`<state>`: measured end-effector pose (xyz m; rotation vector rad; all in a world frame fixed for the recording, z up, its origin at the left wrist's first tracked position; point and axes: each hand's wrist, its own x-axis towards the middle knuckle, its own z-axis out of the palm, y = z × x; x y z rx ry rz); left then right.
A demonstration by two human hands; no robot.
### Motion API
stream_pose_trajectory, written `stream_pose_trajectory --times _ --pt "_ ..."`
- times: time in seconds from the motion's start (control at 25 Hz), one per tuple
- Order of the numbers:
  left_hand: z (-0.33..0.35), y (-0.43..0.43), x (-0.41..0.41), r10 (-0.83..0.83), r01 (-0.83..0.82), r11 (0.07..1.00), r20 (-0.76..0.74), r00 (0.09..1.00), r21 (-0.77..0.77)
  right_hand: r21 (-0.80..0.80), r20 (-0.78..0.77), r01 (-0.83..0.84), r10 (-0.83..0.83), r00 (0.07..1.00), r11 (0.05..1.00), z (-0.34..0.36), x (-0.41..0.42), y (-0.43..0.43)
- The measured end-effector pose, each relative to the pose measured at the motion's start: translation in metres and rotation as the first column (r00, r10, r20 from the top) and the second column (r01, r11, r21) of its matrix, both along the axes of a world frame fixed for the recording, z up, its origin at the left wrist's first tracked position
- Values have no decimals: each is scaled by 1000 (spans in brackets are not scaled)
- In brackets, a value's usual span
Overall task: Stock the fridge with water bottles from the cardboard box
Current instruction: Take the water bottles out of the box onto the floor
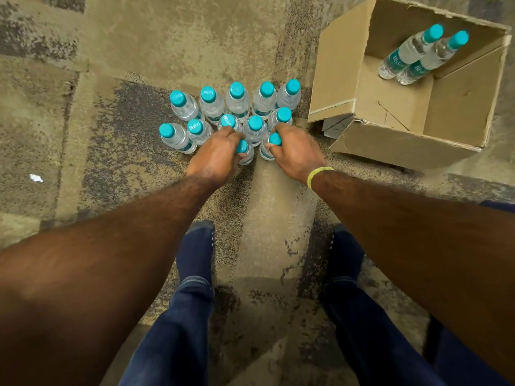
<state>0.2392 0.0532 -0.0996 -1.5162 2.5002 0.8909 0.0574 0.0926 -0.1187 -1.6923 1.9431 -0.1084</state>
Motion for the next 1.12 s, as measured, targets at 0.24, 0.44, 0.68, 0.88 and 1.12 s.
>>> stream_pose_trajectory --times 0.24,0.44,0.68,0.88,1.12 --pt "-1 0 -3 -28 28 1000 -14 999 -13 9 37 43 -43 998 999 -3 -5 5" --pt "-5 6 -5 -4 3 1000 -39 999 -14 103 91 52 -61 994 993 3 -9 6" --pt "-10 8 -5 -6 5 1000 -57 998 -18 252 91 127 -154 984 959 5 -30 21" --pt "-7 9 -9 -1 1 1000 -22 1000 -17 330 82 135 -171 982 934 3 -52 49" --pt "20 -1 -21 -152 164 976 93 984 -144 188 116 158 -182 976 969 33 -74 59"
